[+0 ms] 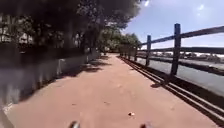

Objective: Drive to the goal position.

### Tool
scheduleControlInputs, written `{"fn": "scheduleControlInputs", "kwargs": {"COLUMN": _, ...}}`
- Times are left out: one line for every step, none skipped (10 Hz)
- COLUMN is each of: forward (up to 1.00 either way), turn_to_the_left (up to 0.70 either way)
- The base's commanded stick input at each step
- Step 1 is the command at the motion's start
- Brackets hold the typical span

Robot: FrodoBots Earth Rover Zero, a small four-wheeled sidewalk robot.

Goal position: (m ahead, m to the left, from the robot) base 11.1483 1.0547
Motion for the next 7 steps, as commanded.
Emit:
{"fn": "scheduleControlInputs", "kwargs": {"forward": 0.85, "turn_to_the_left": 0.0}}
{"fn": "scheduleControlInputs", "kwargs": {"forward": 0.85, "turn_to_the_left": 0.0}}
{"fn": "scheduleControlInputs", "kwargs": {"forward": 0.85, "turn_to_the_left": 0.0}}
{"fn": "scheduleControlInputs", "kwargs": {"forward": 0.85, "turn_to_the_left": 0.0}}
{"fn": "scheduleControlInputs", "kwargs": {"forward": 0.85, "turn_to_the_left": 0.0}}
{"fn": "scheduleControlInputs", "kwargs": {"forward": 0.85, "turn_to_the_left": 0.0}}
{"fn": "scheduleControlInputs", "kwargs": {"forward": 0.85, "turn_to_the_left": 0.0}}
